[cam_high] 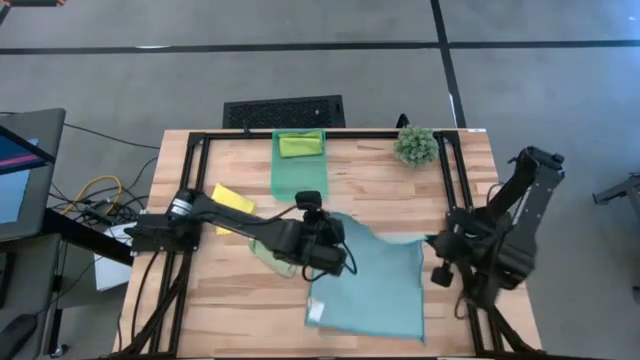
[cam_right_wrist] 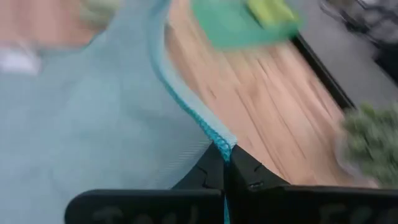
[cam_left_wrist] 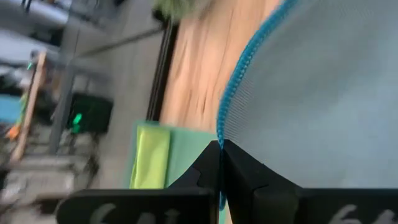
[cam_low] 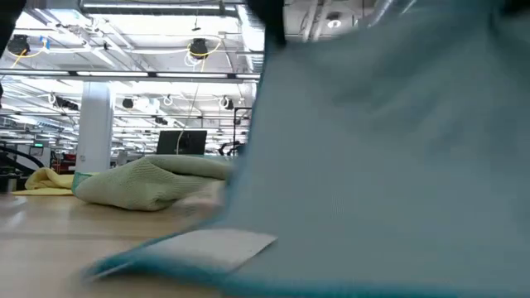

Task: Fold microfiber towels
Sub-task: Fold the blue microfiber cloth

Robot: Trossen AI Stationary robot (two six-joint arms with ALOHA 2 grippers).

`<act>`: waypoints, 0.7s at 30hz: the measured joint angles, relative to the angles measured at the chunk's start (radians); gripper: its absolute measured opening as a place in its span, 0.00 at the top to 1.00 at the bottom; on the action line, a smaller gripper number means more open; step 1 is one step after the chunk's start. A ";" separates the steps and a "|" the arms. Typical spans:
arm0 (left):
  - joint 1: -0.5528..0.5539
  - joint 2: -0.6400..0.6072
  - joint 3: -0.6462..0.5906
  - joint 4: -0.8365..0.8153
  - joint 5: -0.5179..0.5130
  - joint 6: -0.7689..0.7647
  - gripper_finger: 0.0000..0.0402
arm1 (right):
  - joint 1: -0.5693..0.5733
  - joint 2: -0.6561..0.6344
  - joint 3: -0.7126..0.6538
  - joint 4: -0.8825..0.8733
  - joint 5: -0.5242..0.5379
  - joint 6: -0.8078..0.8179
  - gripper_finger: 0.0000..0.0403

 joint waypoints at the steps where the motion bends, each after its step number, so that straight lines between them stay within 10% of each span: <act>1: 0.013 0.001 -0.051 0.023 -0.004 -0.010 1.00 | -0.016 -0.004 -0.044 0.014 -0.022 0.008 0.96; 7: 0.015 0.004 -0.259 0.169 -0.004 0.031 1.00 | -0.063 0.021 -0.182 0.160 -0.071 -0.120 0.98; 21: -0.038 0.000 -0.283 0.342 0.190 0.388 1.00 | -0.075 0.229 -0.193 0.357 -0.385 -0.550 0.97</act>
